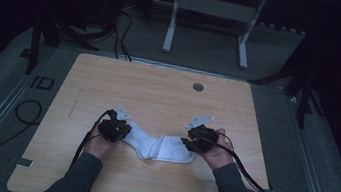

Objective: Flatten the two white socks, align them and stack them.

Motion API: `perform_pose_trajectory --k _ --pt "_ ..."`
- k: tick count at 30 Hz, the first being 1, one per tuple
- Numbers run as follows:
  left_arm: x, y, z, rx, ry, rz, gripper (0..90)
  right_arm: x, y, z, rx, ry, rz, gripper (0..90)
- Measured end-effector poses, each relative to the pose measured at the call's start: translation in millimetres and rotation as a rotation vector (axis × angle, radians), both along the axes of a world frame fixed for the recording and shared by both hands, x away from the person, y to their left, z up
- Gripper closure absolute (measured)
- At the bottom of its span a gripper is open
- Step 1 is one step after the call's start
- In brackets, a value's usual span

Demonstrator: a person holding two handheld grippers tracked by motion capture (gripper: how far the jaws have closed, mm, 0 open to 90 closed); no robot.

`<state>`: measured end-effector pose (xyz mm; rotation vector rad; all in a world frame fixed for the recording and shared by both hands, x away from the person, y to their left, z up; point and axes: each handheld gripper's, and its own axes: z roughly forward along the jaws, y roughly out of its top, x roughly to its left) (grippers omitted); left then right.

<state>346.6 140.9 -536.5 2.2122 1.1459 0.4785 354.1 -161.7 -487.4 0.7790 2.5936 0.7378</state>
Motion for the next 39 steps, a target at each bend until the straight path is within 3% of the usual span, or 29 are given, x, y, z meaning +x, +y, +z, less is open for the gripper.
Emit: perform_pose_trajectory --k 6,10,16,22,31,39 --pt "0.6 -2.0 -5.9 0.019 0.006 -0.005 87.3 -2.9 -6.7 -17.8 -0.02 0.06 -0.04 65.1" --pt "0.1 -3.3 -7.9 0.026 0.001 -0.006 88.8 -2.9 -7.2 -24.2 -0.036 0.082 -0.048 87.6" --pt "-1.1 -3.4 -9.6 0.023 -0.004 -0.001 89.6 -9.4 -18.6 -15.8 -0.021 0.098 -0.057 88.2" --pt "-1.1 -4.4 -9.7 0.027 0.001 0.004 89.9 -14.0 -31.5 -9.4 0.028 0.104 -0.064 88.1" --pt "-2.0 -3.1 -10.4 0.022 0.003 0.004 90.0 -17.2 -41.7 -24.9 0.026 0.147 -0.072 88.1" --pt "-6.6 -3.5 -9.9 0.018 0.011 0.013 90.0 -14.3 -41.1 -38.6 -0.001 0.133 -0.082 87.8"
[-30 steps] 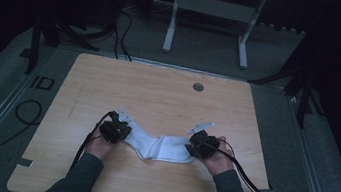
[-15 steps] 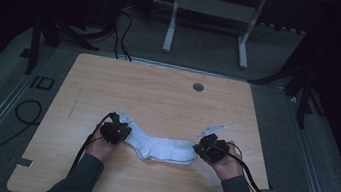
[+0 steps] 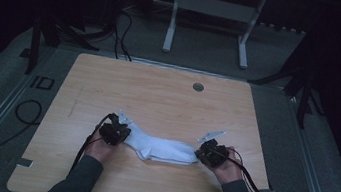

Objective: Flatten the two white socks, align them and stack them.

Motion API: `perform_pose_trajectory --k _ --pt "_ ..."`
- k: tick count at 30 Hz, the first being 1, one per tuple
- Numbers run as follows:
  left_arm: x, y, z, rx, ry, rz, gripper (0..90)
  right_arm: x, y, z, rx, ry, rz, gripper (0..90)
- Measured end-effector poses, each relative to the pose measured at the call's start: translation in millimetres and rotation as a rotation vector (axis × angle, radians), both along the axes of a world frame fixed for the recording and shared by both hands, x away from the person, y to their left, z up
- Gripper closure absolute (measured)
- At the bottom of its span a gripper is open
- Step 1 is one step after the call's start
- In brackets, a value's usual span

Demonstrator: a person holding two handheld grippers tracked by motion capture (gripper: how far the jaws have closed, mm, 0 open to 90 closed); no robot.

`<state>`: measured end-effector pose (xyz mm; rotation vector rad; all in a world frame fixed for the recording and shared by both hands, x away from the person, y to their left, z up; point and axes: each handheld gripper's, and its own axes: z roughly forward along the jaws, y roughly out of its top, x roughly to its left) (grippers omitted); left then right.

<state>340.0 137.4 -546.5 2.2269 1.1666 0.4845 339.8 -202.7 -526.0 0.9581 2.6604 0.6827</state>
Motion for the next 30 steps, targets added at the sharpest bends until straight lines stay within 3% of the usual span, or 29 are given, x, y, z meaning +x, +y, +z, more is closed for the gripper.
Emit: perform_pose_trajectory --k 14,24,30 --pt "-11.2 1.8 1.5 -0.039 0.034 -0.003 89.7 14.3 -2.5 -3.7 0.011 -0.042 -0.029 87.0" --pt "-19.3 2.3 2.3 -0.049 0.052 -0.007 89.4 17.9 2.2 -1.7 0.019 -0.059 -0.006 85.6" --pt "-19.6 1.6 2.8 -0.048 0.041 -0.011 87.3 16.3 5.5 1.3 0.025 -0.048 0.022 72.7"
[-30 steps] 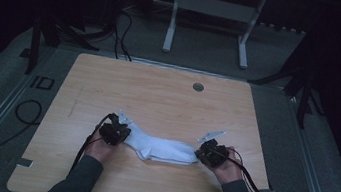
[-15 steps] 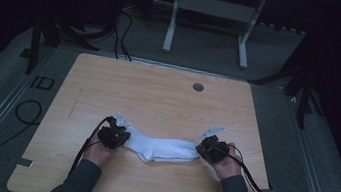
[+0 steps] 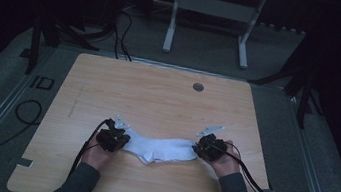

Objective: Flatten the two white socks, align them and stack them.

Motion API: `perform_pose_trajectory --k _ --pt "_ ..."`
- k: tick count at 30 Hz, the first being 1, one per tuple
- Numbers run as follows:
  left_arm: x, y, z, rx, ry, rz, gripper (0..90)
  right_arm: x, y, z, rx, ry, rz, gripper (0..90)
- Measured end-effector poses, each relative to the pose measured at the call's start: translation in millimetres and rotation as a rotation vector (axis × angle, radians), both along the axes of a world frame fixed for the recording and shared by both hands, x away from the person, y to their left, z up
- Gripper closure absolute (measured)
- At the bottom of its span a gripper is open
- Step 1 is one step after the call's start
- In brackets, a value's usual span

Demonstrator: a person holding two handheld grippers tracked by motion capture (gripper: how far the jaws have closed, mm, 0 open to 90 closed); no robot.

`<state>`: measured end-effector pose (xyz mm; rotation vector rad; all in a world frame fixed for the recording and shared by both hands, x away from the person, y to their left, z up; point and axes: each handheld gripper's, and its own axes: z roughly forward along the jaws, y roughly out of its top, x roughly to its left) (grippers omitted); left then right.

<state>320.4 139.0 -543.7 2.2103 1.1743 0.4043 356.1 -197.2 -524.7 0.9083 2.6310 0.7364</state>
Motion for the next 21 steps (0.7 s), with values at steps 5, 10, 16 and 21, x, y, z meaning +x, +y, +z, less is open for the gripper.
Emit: perform_pose_trajectory --k 5,10,16,21 --pt "-0.7 -0.9 2.2 0.004 -0.029 -0.003 79.3 -0.7 -2.3 7.4 0.042 -0.03 -0.01 56.8" --pt "-2.2 1.6 8.5 -0.021 -0.072 0.0 71.5 2.9 -10.1 16.9 0.086 -0.054 -0.055 50.6" --pt "-1.9 10.8 14.6 -0.041 -0.101 0.028 69.1 6.2 -16.9 23.5 0.11 -0.084 -0.095 47.8" --pt "-0.7 19.6 17.7 -0.048 -0.108 0.05 69.1 7.6 -18.1 23.7 0.108 -0.087 -0.102 47.3"
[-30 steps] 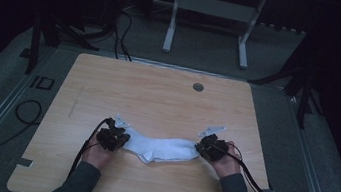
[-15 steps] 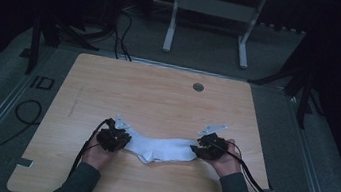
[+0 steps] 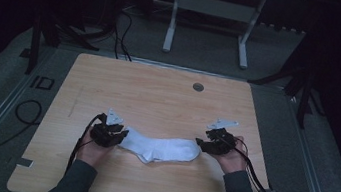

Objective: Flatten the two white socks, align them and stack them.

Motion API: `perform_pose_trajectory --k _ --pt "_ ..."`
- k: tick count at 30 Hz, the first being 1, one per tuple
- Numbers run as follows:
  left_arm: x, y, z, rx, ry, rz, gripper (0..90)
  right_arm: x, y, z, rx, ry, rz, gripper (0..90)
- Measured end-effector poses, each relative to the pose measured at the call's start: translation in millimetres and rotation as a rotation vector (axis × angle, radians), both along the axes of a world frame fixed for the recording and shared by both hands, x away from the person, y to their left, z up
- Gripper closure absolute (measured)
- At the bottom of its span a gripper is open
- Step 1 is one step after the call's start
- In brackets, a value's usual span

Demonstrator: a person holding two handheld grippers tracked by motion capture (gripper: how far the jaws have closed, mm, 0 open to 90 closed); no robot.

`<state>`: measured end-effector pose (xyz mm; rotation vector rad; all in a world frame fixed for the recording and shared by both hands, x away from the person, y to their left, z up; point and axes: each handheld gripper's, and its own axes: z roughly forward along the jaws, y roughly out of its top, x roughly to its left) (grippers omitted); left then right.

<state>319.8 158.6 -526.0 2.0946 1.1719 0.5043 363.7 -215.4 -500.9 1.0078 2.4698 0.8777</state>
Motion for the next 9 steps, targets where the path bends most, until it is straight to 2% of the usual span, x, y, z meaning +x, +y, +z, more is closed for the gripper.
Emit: perform_pose_trajectory --k 9 --pt "2.8 12.5 1.4 -0.006 0.0 0.033 69.1 2.6 -1.7 -0.3 -0.011 -0.005 -0.013 47.2"
